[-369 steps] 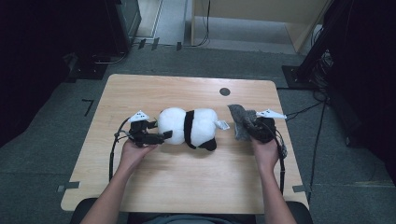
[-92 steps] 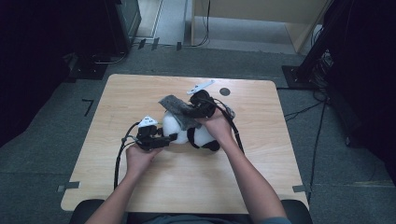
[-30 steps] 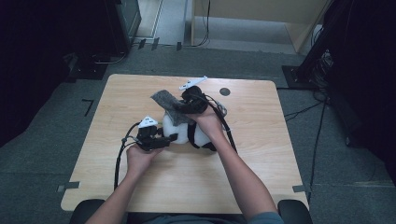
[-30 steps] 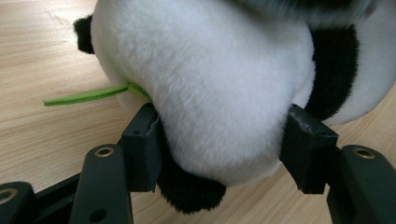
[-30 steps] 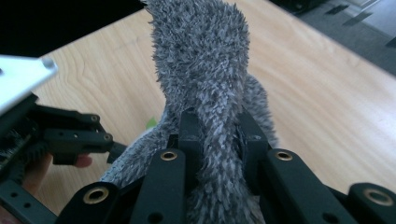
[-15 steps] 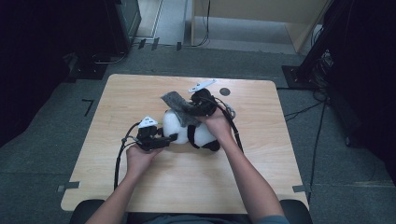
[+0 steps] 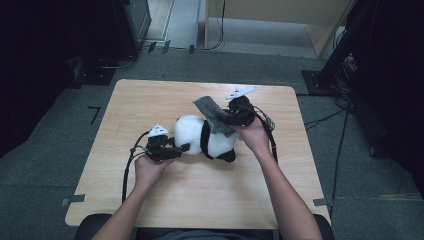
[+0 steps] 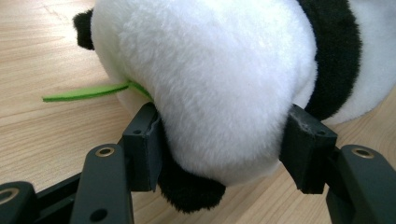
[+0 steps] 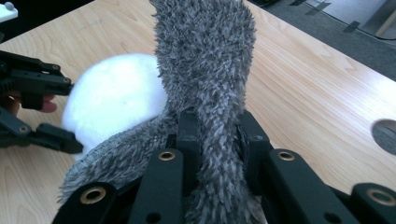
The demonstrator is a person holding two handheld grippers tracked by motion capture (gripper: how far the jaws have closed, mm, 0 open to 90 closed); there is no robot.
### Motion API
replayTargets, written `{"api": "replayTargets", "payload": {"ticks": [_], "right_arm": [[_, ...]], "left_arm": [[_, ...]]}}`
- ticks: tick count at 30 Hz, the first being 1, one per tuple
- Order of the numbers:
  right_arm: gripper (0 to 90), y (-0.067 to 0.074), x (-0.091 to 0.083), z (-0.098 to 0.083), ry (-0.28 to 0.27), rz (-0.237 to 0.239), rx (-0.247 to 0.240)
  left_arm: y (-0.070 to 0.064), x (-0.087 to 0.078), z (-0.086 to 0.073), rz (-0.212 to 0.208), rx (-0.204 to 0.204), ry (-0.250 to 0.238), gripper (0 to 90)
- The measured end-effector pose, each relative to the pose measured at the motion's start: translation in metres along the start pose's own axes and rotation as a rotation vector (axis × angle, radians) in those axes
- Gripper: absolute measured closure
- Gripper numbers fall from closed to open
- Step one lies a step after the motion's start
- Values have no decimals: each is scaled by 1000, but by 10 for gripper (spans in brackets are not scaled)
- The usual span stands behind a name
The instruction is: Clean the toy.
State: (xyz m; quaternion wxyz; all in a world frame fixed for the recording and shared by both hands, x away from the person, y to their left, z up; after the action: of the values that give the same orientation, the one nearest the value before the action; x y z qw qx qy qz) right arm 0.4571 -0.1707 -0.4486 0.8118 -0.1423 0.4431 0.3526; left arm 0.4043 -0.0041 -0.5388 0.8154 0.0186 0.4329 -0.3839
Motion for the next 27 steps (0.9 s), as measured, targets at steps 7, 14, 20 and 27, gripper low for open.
{"api": "replayTargets", "payload": {"ticks": [7, 14, 20, 27], "right_arm": [[755, -11, -15, -14, -16, -16, 16], [752, -16, -22, -24, -30, -31, 27], [735, -17, -18, -24, -36, -40, 8], [779, -22, -31, -30, -44, -16, 57]], "left_arm": [[1, 0, -2, -13, 4, 11, 379], [1, 0, -2, -11, 7, 11, 380], [0, 0, -2, -7, 10, 7, 380], [0, 0, -3, -8, 12, 12, 380]]}}
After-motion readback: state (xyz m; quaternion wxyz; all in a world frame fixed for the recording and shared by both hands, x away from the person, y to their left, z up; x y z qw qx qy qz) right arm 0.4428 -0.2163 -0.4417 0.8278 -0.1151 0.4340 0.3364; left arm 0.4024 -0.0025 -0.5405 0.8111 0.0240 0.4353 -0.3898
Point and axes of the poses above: each handheld gripper's, and its own axes: x roughly forward along the jaws, z roughly out of its top, y roughly to its left, the point moved 10 cm from there along x, roughly forward along the jaws, and after that the axes turned 14 degrees about y, right-handed, at the moved point
